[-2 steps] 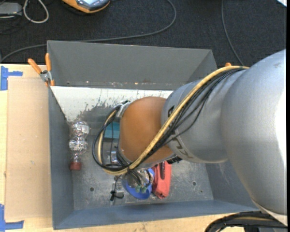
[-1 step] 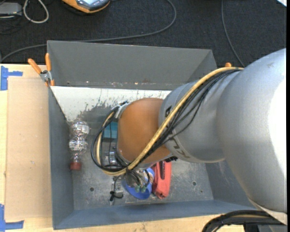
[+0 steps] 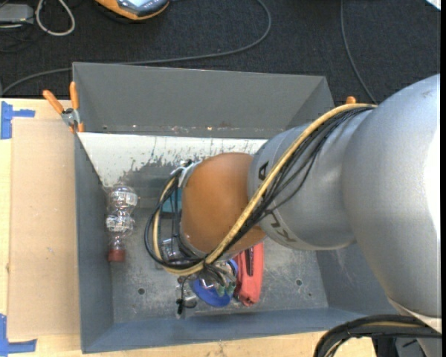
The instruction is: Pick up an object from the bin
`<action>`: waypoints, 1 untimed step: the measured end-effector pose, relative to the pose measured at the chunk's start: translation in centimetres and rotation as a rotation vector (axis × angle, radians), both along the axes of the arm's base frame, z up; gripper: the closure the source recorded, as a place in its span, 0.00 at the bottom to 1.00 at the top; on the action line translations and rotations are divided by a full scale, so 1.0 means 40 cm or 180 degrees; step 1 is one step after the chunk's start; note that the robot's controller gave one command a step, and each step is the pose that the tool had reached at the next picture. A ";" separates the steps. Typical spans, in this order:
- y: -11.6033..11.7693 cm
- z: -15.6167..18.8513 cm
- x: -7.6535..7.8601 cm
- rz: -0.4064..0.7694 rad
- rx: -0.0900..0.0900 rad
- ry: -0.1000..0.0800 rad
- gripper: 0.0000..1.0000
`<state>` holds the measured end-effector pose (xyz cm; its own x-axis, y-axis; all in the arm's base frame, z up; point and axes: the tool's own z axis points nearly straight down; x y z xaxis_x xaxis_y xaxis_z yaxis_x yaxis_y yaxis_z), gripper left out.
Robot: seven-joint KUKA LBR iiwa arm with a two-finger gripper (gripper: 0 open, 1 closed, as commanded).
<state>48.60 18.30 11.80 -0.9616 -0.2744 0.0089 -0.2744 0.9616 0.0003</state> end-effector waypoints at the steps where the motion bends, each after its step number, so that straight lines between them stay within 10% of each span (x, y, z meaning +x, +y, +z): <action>1: -0.021 0.131 -0.029 -0.0174 -0.0005 0.0000 0.00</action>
Offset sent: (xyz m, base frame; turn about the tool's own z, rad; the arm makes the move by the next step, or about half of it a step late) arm -0.0039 -0.0128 -0.0480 -0.0972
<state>47.43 17.45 17.05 -0.9751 -0.2215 0.0092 -0.2215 0.9752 -0.0013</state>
